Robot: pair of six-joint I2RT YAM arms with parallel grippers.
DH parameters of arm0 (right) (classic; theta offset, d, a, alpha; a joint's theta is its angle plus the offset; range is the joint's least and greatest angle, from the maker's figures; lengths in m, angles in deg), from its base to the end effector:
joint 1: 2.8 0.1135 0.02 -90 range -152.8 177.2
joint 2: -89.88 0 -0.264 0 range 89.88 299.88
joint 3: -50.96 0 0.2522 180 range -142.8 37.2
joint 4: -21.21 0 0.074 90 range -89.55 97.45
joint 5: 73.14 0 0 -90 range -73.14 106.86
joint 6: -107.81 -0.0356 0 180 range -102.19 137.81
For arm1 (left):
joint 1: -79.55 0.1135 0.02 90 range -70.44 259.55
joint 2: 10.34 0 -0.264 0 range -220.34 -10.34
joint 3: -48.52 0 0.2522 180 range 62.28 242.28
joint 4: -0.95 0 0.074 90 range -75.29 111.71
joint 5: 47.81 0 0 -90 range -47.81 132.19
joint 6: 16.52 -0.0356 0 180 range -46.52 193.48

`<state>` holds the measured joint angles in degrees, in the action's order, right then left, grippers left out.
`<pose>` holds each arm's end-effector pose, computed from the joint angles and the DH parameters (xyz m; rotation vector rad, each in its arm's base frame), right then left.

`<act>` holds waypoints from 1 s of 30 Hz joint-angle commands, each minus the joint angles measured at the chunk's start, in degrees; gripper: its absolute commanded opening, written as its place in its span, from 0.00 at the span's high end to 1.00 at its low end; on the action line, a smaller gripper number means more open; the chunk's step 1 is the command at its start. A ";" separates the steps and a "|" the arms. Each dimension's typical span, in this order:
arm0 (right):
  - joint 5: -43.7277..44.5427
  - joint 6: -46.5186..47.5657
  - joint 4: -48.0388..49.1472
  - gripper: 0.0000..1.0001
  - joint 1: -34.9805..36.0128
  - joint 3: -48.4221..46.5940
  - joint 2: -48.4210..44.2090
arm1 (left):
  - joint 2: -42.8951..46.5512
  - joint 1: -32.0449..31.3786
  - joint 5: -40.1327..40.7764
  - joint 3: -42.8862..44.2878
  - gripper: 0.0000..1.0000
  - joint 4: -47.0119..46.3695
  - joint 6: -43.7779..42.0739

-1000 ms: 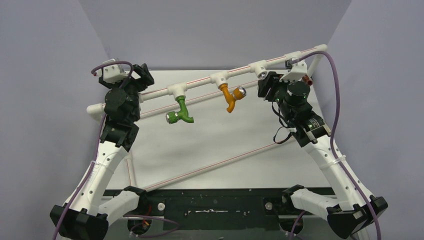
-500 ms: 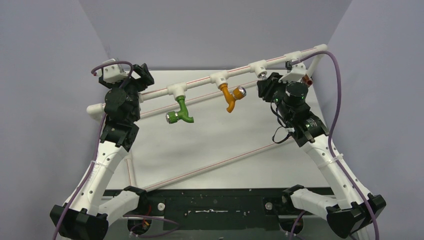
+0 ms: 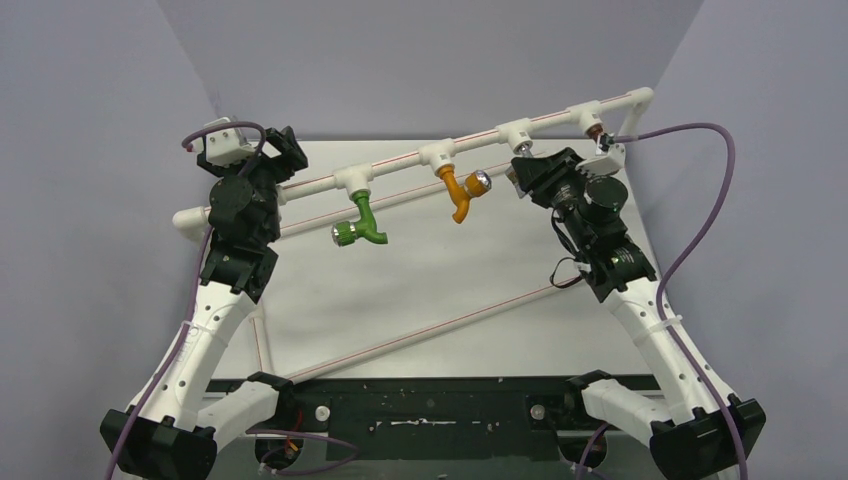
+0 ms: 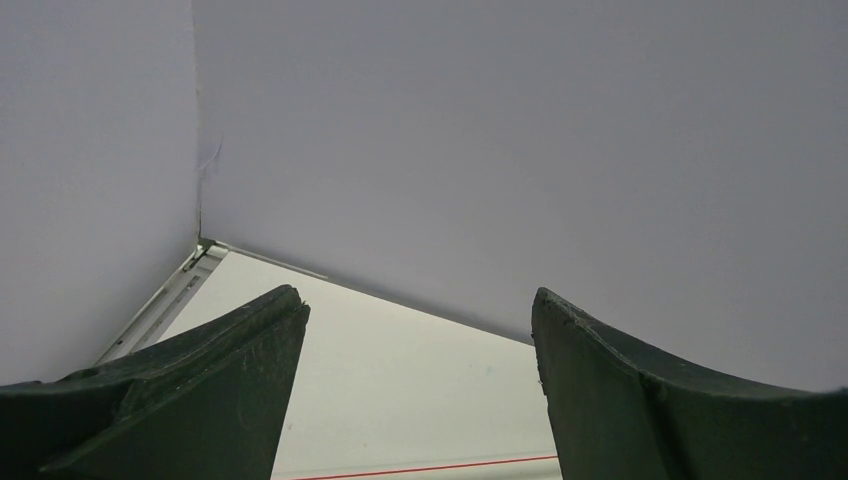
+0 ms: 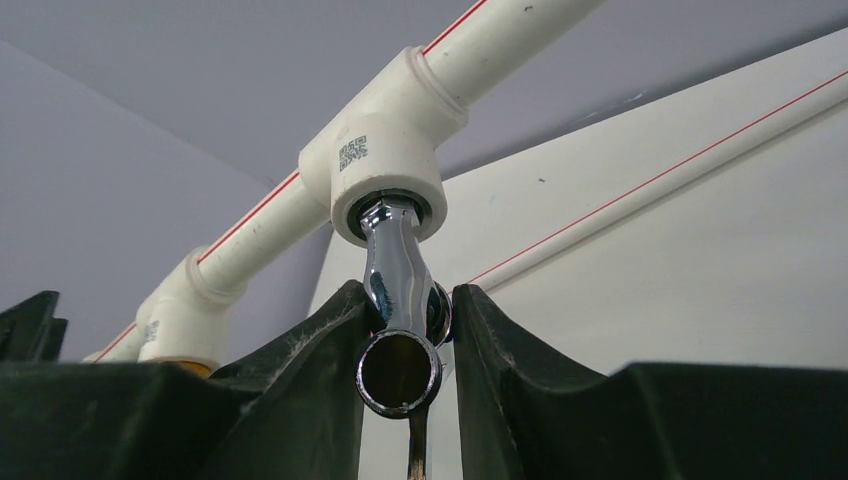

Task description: Install the water faucets

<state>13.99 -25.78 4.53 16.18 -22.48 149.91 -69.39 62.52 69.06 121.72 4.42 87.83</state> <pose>0.2290 0.0807 0.3944 0.3231 1.6703 0.8706 0.2272 -0.0528 0.4212 -0.3576 1.3597 -0.1300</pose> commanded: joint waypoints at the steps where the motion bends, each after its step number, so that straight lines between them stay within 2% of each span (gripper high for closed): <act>1: -7.09 -13.22 14.76 1.00 -0.26 1.15 0.51 | -0.90 -2.55 -2.32 -5.56 0.20 20.22 0.42; 8: -9.07 -26.08 25.51 1.00 -0.27 6.23 0.36 | -0.92 -2.56 -2.35 -5.60 0.20 20.25 0.42; 21: -9.46 -48.26 41.88 1.00 -0.29 9.85 2.34 | -1.22 -2.48 -2.29 -5.56 0.20 20.27 0.33; 26: -7.49 -52.29 45.26 1.00 -0.28 10.69 2.31 | -1.16 -2.47 -2.27 -5.65 0.20 20.17 0.33; 30: -7.15 -51.90 45.43 1.00 -0.18 10.16 1.99 | -1.25 -2.47 -2.28 -5.70 0.20 20.18 0.31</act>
<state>10.21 -66.54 32.05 14.41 -9.63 152.42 -69.52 62.65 69.41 121.72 3.68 87.61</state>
